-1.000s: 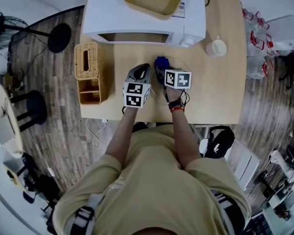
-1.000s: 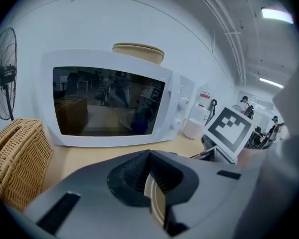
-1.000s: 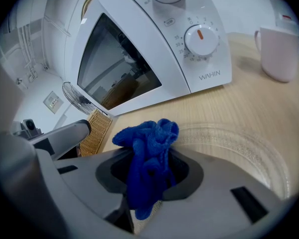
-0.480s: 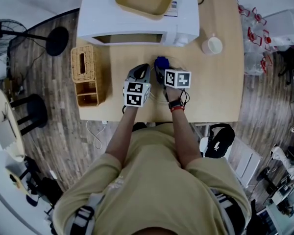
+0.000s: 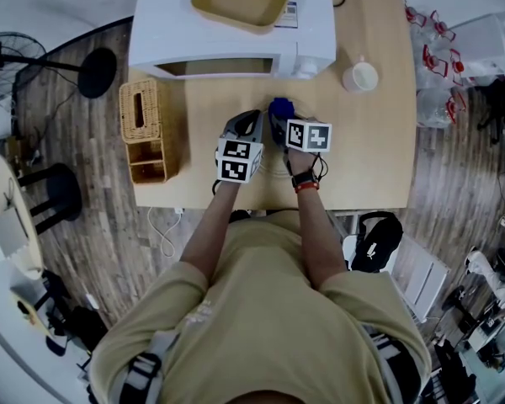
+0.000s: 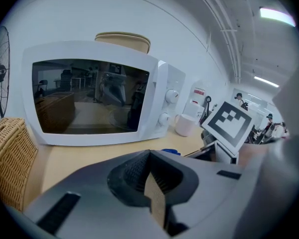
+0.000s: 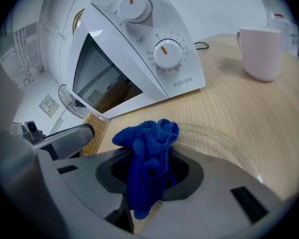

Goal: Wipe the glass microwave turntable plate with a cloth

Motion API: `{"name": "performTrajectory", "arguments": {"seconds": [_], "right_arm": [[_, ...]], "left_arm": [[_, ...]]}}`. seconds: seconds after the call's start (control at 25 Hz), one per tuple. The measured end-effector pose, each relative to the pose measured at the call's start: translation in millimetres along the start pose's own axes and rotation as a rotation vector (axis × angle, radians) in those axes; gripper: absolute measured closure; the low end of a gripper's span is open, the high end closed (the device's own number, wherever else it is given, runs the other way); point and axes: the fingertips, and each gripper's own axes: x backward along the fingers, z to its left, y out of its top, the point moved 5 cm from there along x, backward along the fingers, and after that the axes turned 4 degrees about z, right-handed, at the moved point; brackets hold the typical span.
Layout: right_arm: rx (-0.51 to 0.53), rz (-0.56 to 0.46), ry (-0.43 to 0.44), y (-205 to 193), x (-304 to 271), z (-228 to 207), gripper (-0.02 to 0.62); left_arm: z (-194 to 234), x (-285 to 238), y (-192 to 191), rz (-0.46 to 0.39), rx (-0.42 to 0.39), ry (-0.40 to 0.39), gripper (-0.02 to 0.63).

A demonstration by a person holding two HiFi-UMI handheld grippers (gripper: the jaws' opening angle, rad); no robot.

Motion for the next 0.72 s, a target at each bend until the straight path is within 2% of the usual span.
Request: {"name": "performTrajectory", "arguments": {"seconds": [0.72], "right_arm": [[-0.012,0.026,-0.05,0,26,-31,0.459]], "left_arm": [[-18,-5,3,0.015,-0.005,0.033,0.588]]}}
